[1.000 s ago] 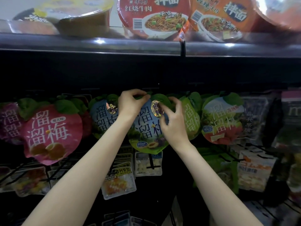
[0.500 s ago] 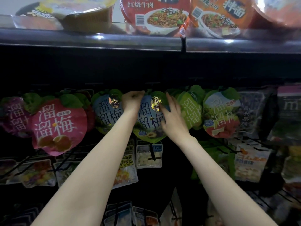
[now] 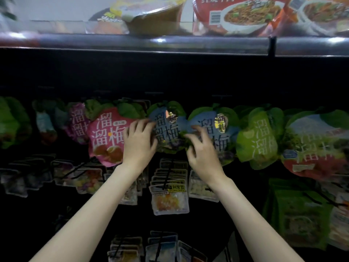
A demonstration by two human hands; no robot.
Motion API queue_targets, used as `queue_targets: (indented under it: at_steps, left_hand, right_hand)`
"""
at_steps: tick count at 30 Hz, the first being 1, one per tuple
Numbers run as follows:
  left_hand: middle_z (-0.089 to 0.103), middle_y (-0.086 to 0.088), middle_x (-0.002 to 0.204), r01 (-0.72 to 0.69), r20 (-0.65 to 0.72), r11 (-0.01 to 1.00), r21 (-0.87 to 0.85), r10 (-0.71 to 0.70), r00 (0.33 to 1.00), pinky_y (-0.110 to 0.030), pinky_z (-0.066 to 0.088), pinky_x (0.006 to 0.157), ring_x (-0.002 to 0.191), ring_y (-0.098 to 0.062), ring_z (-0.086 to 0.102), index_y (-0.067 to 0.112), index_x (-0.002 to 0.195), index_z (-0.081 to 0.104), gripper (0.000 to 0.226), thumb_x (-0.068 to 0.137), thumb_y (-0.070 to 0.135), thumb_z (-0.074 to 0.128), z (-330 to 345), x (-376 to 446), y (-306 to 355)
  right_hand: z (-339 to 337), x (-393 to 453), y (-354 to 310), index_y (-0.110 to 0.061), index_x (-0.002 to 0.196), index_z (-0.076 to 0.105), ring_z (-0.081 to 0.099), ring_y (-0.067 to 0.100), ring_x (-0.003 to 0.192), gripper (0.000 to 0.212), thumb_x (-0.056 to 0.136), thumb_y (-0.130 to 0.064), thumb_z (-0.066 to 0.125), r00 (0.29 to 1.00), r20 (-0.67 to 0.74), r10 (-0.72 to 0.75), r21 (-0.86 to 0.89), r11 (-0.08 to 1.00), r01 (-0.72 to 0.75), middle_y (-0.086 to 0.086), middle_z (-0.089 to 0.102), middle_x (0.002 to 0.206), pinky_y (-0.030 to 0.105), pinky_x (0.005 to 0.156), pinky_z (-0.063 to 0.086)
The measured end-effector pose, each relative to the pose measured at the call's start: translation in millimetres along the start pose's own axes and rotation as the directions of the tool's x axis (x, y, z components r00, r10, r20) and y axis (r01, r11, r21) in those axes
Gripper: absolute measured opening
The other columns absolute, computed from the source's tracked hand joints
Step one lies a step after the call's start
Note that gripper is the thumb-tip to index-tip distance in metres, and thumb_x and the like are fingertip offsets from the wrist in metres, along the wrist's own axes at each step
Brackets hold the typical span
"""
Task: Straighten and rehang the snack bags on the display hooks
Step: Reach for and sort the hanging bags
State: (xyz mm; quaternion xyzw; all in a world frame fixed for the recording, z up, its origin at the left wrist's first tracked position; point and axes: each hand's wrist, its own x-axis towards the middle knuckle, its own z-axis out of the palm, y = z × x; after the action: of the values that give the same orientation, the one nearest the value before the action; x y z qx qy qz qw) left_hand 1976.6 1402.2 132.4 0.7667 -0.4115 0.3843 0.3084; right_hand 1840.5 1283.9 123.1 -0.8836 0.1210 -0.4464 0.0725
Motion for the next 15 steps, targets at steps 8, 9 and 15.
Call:
queue_targets:
  at_steps: [8, 9, 15]
  left_hand:
    - [0.051, -0.008, 0.135, -0.120, 0.039, 0.959, 0.257, 0.113, 0.993, -0.064, 0.013, 0.105, 0.133, -0.031, 0.020, 0.016, 0.115, 0.063, 0.049, 0.068, 0.020, 0.076, 3.2, -1.3, -37.2]
    - [0.052, -0.009, 0.134, -0.146, 0.040, 0.953, 0.267, 0.140, 0.989, -0.063, 0.012, 0.105, 0.132, -0.032, 0.022, 0.016, 0.113, 0.064, 0.050, 0.066, 0.020, 0.078, 4.6, -2.2, -40.7]
    - [0.053, -0.007, 0.133, -0.244, 0.060, 0.936, 0.252, 0.237, 0.970, -0.059, 0.006, 0.108, 0.132, -0.032, 0.026, 0.016, 0.110, 0.066, 0.051, 0.061, 0.018, 0.078, 7.7, -6.9, -64.1]
  right_hand:
    - [45.6, 40.6, -2.5, -0.011, 0.149, -0.004, -0.010, 0.023, 0.145, 0.080, 0.094, -0.019, 0.053, 0.959, 0.175, 0.224, 0.110, 0.963, -0.245, 0.004, -0.010, 0.158, 0.030, 0.114, 0.009]
    - [50.2, 44.5, -1.3, -0.011, 0.149, -0.005, -0.010, 0.024, 0.145, 0.081, 0.093, -0.019, 0.054, 0.952, 0.152, 0.265, 0.113, 0.952, -0.283, 0.005, -0.011, 0.157, 0.031, 0.114, 0.006]
    - [78.2, 53.0, -12.5, -0.013, 0.150, 0.001, 0.018, 0.029, 0.142, 0.081, 0.092, -0.018, 0.057, 0.941, 0.059, 0.334, 0.093, 0.936, -0.338, 0.007, -0.009, 0.157, 0.030, 0.109, 0.028]
